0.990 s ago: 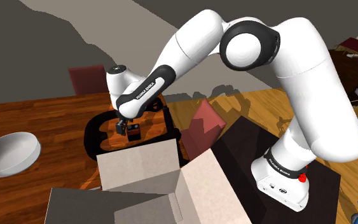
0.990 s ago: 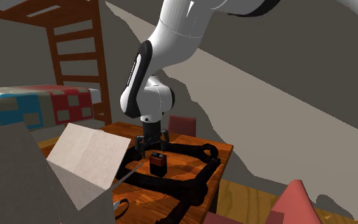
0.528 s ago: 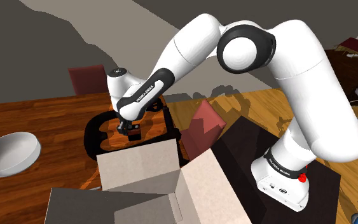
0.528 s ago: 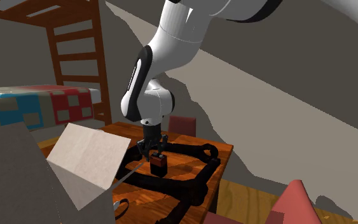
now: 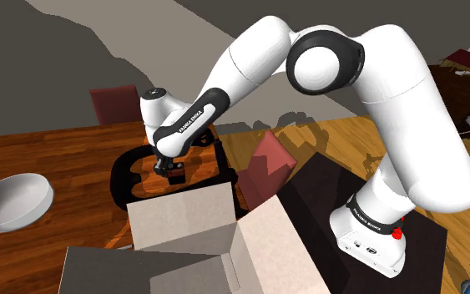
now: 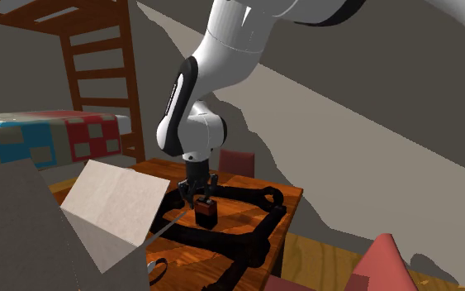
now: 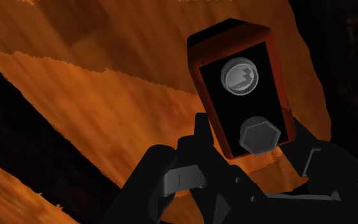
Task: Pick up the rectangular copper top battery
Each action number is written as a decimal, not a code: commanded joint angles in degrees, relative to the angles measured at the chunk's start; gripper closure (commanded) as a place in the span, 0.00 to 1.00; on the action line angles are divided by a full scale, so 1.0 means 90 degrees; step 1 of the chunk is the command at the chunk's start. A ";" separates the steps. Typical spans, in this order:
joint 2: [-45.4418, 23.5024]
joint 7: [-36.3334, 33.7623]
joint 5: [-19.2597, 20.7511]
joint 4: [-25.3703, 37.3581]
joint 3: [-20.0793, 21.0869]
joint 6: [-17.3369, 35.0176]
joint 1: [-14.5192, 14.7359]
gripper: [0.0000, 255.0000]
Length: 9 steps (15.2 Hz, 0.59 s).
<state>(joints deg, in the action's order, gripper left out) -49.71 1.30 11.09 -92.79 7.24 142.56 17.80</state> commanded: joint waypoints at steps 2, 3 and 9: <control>0.0207 0.0018 -0.0023 -0.0084 0.0028 -0.0122 -0.0024 1.00; 0.0276 0.0024 -0.0031 -0.0111 0.0038 -0.0166 -0.0032 1.00; 0.0680 0.0061 -0.0086 -0.0238 0.0097 -0.0443 -0.0075 1.00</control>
<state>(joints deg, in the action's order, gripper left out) -44.43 1.77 10.40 -94.43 8.02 138.91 17.24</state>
